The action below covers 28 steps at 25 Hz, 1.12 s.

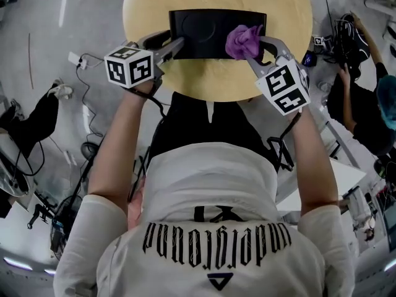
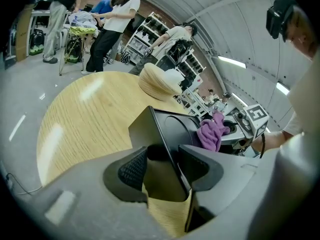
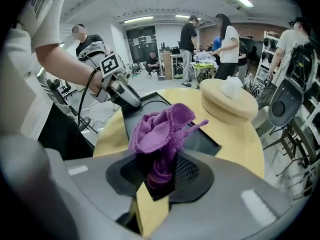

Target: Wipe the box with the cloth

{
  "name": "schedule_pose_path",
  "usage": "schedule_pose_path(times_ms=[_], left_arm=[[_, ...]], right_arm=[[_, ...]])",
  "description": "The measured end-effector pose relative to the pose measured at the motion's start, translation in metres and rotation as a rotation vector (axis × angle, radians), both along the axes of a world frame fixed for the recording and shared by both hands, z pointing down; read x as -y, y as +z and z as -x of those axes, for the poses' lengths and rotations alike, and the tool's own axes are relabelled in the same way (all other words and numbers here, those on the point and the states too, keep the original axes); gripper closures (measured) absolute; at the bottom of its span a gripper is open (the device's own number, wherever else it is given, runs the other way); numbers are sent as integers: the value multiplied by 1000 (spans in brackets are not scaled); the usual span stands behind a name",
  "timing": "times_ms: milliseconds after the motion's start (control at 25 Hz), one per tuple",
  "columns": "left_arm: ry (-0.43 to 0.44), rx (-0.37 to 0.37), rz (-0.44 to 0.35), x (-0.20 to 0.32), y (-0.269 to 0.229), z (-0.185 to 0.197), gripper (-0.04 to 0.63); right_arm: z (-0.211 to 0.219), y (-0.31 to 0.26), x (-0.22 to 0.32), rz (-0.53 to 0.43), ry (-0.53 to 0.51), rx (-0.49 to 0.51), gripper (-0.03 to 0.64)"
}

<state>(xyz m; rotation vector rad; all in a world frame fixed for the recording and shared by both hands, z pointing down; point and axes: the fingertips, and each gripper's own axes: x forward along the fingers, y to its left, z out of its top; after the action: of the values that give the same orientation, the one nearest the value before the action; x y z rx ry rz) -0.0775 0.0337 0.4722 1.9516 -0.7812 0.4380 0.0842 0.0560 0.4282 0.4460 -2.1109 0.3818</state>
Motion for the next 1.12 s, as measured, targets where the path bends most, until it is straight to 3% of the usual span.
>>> schedule_pose_path(times_ms=[320,480,680,1000,1120], left_arm=[[0,0,5,0,-2,-1,385],[-3,-6,6,2,0,0,385],[13,-3,3,2,-3,-2,385],[25,8,4,2,1,2,385],[34,9,6,3,2,0,385]], right_arm=[[121,9,-47,7,-172,67,503],[139,13,-48,-3,-191,70,503],[93,10,-57,23,-121,58,506],[-46,34,-78,89,92,-85,506],[-79,39,-72,84,141,-117,507]])
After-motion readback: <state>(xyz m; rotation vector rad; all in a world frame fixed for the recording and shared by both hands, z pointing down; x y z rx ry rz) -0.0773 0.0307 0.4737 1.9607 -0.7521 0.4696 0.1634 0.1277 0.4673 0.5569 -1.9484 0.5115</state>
